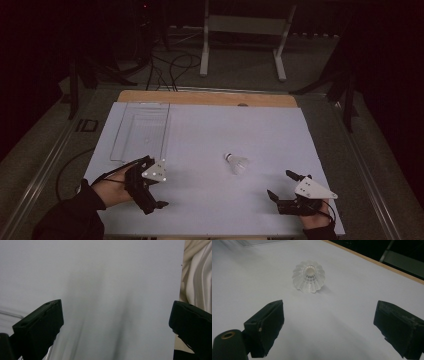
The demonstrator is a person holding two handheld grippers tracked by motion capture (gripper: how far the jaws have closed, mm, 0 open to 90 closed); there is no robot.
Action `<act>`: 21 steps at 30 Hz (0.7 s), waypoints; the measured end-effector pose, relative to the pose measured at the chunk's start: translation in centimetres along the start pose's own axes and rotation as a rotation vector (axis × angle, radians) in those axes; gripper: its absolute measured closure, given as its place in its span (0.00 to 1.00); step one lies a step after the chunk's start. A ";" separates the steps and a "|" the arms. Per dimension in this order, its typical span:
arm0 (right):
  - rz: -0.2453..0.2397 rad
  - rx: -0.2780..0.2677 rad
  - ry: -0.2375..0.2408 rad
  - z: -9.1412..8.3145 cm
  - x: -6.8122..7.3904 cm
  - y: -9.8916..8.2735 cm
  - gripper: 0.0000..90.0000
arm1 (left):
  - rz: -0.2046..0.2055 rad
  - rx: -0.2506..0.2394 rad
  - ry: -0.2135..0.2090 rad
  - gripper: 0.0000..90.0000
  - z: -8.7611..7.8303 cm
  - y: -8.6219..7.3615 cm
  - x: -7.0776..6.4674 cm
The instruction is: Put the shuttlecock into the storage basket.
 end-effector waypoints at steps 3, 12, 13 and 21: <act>-0.003 0.000 -0.001 0.0 0.0 0.0 0.11 | 0.018 0.005 -0.010 0.00 0.2 0.4 0.1; -0.002 0.000 0.000 0.0 0.0 0.0 0.11 | 0.078 0.029 -0.053 0.00 0.8 1.4 0.1; -0.003 0.000 0.000 0.0 0.0 0.0 0.11 | 0.086 0.032 -0.055 0.00 0.8 1.4 0.2; -0.001 0.000 0.002 0.0 0.0 0.0 0.11 | 0.135 0.049 -0.102 0.00 1.4 2.3 0.2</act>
Point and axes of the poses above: each handheld gripper's, and its own axes: z roughly forward along the jaws, y roughly out of its top, x roughly to its left, the point moved 1 cm from there along z, roughly forward along the jaws, and after that the axes turned 10 degrees about -x, right-handed, at the moved point
